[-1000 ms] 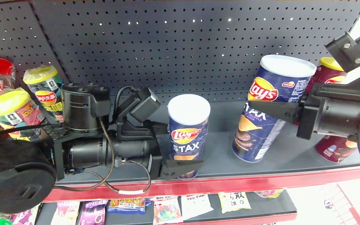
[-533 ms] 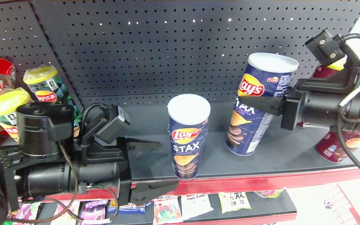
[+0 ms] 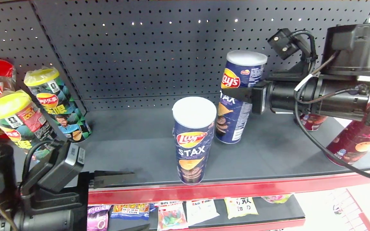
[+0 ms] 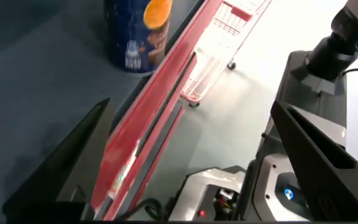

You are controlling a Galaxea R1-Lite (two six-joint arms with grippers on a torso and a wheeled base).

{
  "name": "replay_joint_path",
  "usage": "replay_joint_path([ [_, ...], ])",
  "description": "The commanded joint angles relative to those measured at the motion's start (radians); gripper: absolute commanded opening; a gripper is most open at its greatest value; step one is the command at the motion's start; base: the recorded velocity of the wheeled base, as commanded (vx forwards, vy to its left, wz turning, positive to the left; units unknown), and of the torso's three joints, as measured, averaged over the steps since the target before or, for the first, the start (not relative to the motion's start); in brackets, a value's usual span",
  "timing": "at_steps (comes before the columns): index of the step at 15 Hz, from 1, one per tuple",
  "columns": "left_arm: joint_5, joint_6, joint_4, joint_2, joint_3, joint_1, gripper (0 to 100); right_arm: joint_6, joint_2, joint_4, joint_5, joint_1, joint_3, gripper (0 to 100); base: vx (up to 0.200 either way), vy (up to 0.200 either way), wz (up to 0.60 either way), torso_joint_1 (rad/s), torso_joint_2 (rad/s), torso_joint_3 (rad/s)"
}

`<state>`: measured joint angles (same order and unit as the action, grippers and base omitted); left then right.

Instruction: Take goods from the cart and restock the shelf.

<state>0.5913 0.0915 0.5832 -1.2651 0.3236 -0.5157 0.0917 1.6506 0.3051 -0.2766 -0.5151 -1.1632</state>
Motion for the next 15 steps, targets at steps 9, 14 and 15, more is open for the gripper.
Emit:
replay_joint_path([
  [9, -0.016, -0.056, -0.003, 0.207, -0.164, 0.097, 100, 0.0, 0.212, 0.0, -0.026, -0.006, -0.188, 0, 0.0, 0.0, 0.0, 0.0, 0.0, 0.0],
  [14, -0.018, -0.075, -0.003, 0.207, -0.159, 0.131, 100, 0.0, 0.262, 0.002, -0.027, -0.006, -0.245, 0, 0.0, 0.0, 0.0, 0.0, 0.0, 0.0],
  [15, -0.018, -0.075, -0.003, 0.207, -0.159, 0.131, 100, 0.0, 0.267, 0.002, -0.027, -0.006, -0.25, 0, 0.0, 0.0, 0.0, 0.0, 0.0, 0.0],
])
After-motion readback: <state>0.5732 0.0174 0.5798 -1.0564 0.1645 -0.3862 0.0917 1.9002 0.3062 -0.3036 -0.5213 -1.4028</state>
